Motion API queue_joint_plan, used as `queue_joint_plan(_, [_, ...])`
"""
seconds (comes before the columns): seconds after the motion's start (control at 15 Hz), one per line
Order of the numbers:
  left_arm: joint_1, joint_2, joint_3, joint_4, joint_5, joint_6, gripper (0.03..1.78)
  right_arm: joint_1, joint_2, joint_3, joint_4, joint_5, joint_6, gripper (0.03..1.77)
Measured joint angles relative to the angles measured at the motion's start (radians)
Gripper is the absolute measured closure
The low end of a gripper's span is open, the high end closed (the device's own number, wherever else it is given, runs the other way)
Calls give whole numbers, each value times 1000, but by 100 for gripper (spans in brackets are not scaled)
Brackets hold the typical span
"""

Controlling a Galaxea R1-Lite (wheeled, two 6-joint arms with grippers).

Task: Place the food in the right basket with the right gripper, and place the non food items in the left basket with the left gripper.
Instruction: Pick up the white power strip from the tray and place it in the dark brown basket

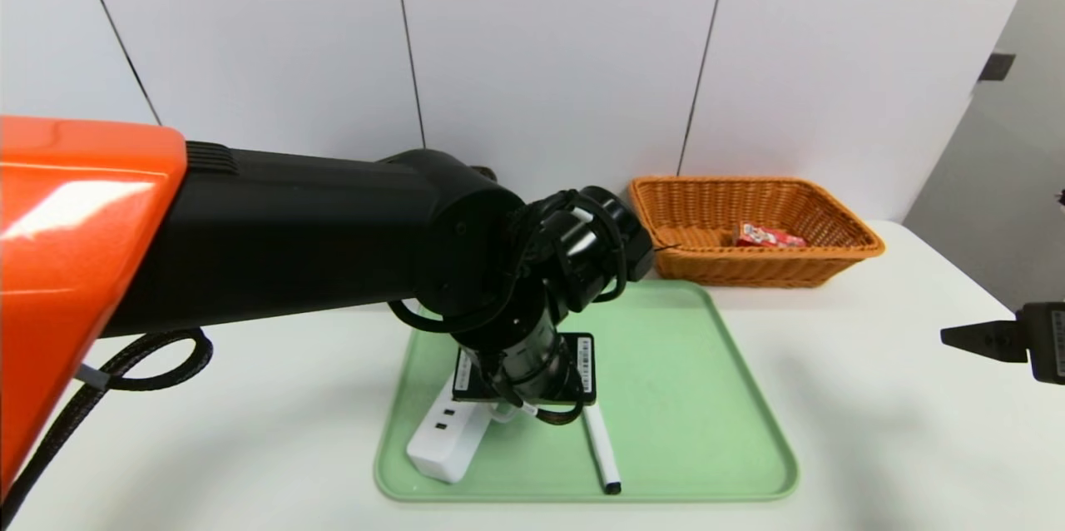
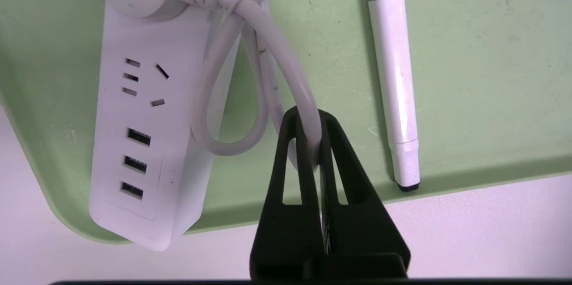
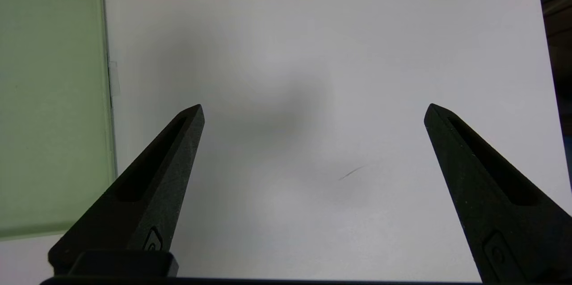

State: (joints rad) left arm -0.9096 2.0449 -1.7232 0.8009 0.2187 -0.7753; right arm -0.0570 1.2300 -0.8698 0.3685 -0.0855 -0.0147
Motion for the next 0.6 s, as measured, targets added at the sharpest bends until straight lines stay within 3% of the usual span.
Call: queue_joint_plan(0.6, [-14, -47, -9, 0, 2, 7, 173, 1, -32, 14, 1, 0, -14, 10])
